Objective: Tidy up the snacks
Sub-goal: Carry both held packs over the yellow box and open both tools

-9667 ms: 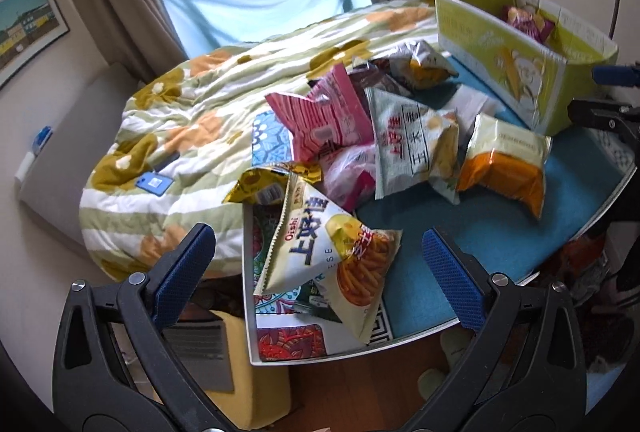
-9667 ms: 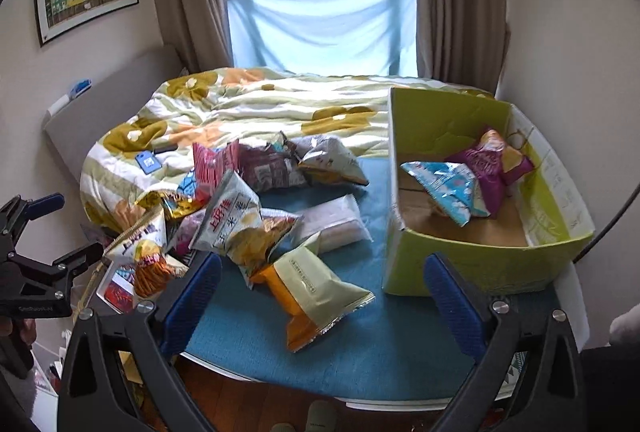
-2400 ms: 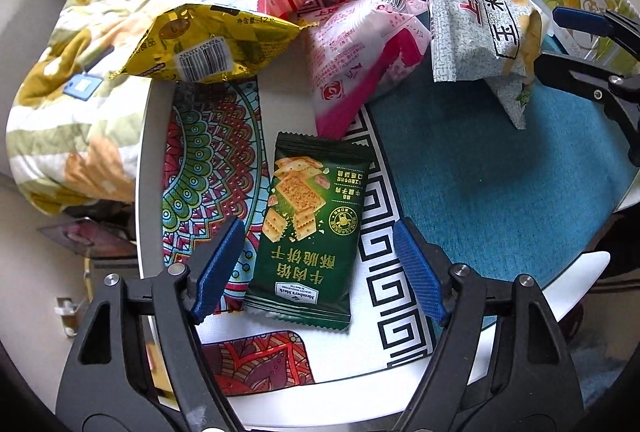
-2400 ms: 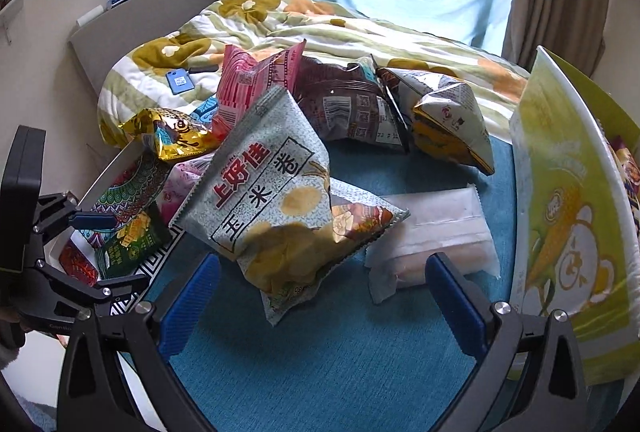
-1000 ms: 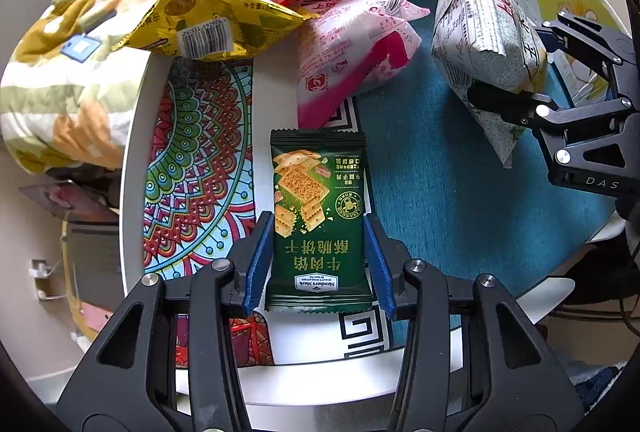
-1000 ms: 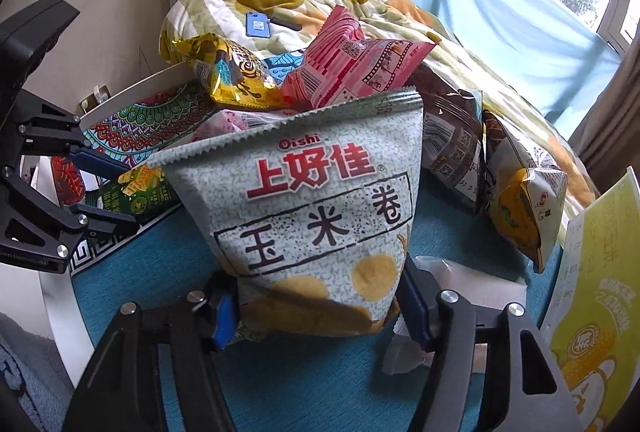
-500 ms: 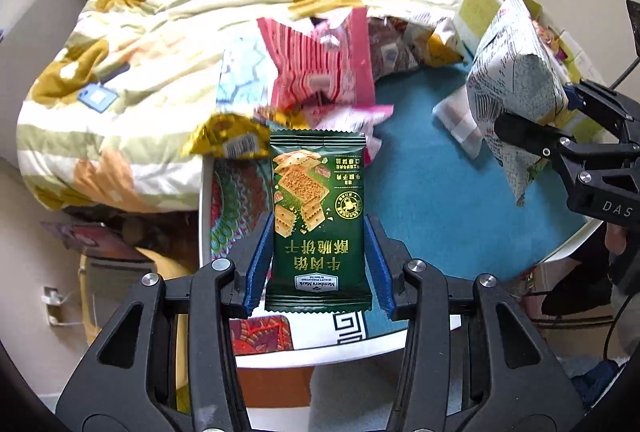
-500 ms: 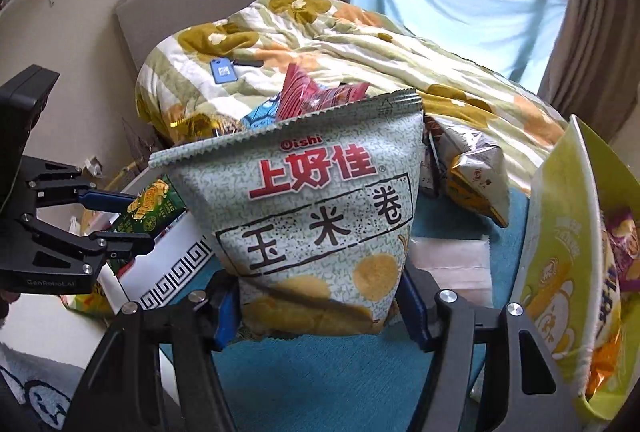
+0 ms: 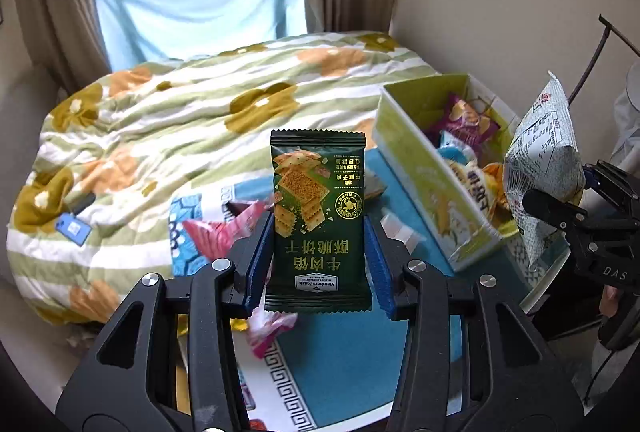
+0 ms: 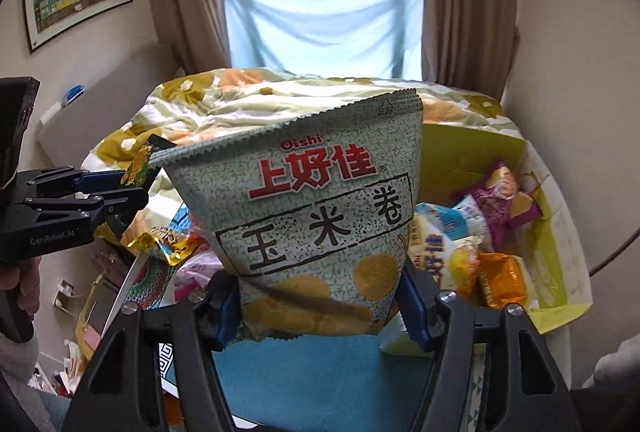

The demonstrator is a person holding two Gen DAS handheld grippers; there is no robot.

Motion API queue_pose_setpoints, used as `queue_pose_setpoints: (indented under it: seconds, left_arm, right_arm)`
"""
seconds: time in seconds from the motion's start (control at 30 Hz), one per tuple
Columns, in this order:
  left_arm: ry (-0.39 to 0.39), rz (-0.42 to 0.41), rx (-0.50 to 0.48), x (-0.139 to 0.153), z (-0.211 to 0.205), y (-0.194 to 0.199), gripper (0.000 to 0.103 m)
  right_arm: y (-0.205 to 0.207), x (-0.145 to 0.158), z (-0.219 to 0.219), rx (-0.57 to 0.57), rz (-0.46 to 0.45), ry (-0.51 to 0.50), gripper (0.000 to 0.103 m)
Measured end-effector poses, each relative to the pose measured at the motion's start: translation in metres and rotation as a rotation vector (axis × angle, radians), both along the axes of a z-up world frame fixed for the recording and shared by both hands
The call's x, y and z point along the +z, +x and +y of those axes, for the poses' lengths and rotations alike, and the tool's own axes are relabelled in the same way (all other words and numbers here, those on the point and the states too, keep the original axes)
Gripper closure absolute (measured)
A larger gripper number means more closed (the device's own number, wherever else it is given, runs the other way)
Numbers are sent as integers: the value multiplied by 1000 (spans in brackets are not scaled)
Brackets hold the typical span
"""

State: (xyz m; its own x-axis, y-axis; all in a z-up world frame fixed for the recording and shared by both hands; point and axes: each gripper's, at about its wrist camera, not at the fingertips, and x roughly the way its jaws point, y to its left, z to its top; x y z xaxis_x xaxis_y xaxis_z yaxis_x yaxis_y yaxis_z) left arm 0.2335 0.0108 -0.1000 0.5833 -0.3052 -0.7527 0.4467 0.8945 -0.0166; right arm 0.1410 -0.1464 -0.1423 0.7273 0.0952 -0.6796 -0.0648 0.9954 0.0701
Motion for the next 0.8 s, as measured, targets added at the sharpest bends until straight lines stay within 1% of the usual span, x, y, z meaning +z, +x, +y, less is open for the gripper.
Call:
queue_pose_setpoints:
  seconds: [0.17,0.3,0.5,0.63,0.7,0.77,0.8]
  left_arm:
    - [-51,-10,-39,17,-79,15,62]
    - [-82,16,-60,15,-148,34,62]
    - [-78,87,-15,-17,-230,74,62]
    - [-55,138,28,-43,-259,94,62]
    - [-70,165,50,-53,-267,99,61]
    - [-53,186,83,-61,-273,103,46]
    - [-30,186,109,-65,-275,104,18]
  right_arm:
    - [8,21,-53,-52,-26,-23,42]
    - [21,28,-103,-82,-25,2,42]
    - [53,22,-166,-65,12,31,42]
    - [75,11,-198,-23,50,43,42]
    - [86,7,-211,1,71,52,42]
    - [96,1,-218,27,87,61,42]
    - [102,-1,-221,40,95,64,42]
